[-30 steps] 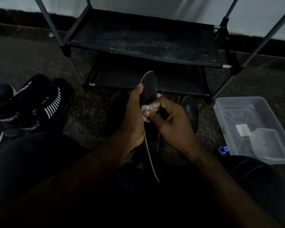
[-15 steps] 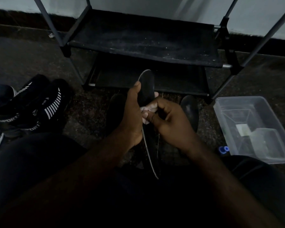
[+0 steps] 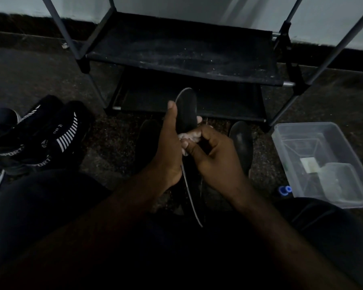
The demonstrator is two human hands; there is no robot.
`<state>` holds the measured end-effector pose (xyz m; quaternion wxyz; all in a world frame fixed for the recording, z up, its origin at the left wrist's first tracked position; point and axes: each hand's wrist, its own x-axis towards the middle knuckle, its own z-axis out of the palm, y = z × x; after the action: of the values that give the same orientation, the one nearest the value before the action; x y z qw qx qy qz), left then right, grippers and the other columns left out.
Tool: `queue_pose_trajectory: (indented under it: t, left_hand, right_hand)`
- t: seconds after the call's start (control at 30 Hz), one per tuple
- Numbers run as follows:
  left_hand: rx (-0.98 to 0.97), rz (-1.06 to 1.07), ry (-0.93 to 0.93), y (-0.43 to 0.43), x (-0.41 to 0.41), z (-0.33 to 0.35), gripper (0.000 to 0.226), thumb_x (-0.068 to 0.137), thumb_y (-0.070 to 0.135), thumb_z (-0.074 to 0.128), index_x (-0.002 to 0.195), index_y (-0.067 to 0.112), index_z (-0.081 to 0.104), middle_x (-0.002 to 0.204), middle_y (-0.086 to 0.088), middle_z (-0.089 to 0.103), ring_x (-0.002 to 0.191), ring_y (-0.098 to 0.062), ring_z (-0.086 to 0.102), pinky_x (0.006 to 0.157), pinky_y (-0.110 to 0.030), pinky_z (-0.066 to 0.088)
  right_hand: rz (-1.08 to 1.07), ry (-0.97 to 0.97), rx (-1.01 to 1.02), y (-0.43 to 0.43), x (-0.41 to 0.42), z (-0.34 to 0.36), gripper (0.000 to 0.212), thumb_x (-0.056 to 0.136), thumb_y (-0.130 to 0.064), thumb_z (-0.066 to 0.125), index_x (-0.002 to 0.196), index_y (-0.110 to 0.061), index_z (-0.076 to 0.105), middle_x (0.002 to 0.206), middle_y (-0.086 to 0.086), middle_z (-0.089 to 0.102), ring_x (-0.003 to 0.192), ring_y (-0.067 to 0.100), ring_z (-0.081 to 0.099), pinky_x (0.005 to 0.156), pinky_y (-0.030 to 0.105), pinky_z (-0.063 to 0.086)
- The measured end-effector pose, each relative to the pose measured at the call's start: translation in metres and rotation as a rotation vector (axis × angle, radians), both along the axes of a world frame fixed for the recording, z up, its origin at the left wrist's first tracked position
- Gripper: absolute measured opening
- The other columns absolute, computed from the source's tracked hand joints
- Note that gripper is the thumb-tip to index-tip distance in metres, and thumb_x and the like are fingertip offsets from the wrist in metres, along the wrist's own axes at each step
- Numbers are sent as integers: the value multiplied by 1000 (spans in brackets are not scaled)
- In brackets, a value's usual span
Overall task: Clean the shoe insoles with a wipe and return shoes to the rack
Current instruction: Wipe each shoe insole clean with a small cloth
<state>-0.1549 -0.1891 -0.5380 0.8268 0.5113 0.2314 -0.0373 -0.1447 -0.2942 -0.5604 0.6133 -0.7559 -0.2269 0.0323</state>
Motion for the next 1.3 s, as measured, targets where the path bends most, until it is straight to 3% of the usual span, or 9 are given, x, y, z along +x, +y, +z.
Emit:
queue_pose_trajectory:
  t: [0.17,0.23,0.3,0.43,0.67,0.87,0.97,1.07,1.3]
  left_hand:
    - [-106,-82,-20,-16,-6,-5,78,94,63,26,125,0,60,107,-18,69,93,-22,68,73,-26,57]
    - [-99,-71,-36,-15,-5,-6,76,94,63,24,114,4,67,99,-14,72,89,-21,70,71,-26,57]
    - [-89,-13,-42,-11,-3,-4,72,94,63,26,100,9,73,94,-13,73,87,-22,71,74,-30,57]
    - [-100,15,4,-2,-1,-2,78,91,68,30,117,3,63,108,-22,70,104,-32,68,93,-40,52]
    - [-130,-10,-31,-5,-1,0,72,93,65,28,106,4,63,108,-22,70,97,-27,69,93,-40,52]
    - [-141,3,14,-2,-1,2,80,89,69,32,124,3,59,113,-24,68,110,-32,65,101,-45,48]
    - [-107,-8,-32,-2,-1,2,76,94,62,28,123,-2,58,105,-21,71,96,-26,69,86,-35,57]
    - [-141,-7,-50,-6,-2,6,71,94,58,33,123,-2,57,117,-24,65,107,-31,65,97,-40,52]
    - [-199,9,-49,-2,-2,7,72,84,54,46,123,-5,58,116,-31,62,110,-35,62,98,-39,49]
  right_hand:
    - [-277,-16,-95,-8,13,-3,10,93,-22,66,93,-13,69,87,-9,73,84,1,68,79,34,58]
    - [-279,-13,-79,-8,13,0,9,94,-22,66,93,-14,69,85,-10,72,82,1,68,77,33,58]
    - [-177,-26,-64,-3,6,2,5,94,-18,65,93,-15,69,85,-9,72,82,3,69,78,33,58]
    - [-37,-72,-114,0,-4,0,9,92,-20,65,93,-11,69,88,-6,73,84,8,69,76,41,57]
    - [-332,-82,-217,-10,16,-3,16,93,-29,64,94,-13,65,81,-8,71,75,8,68,70,43,56]
    - [-57,-88,-145,-1,-7,0,9,93,-22,65,94,-12,65,87,-6,72,81,9,69,72,45,57]
    - [-217,-93,-180,-7,8,0,11,94,-24,65,94,-13,66,85,-9,72,79,6,69,72,42,57]
    - [-348,-35,-161,-11,19,2,10,93,-26,66,94,-15,64,81,-9,71,75,5,68,71,43,57]
    - [-110,-105,-76,-3,2,8,6,92,-15,67,96,-18,69,88,-9,72,85,4,69,78,28,56]
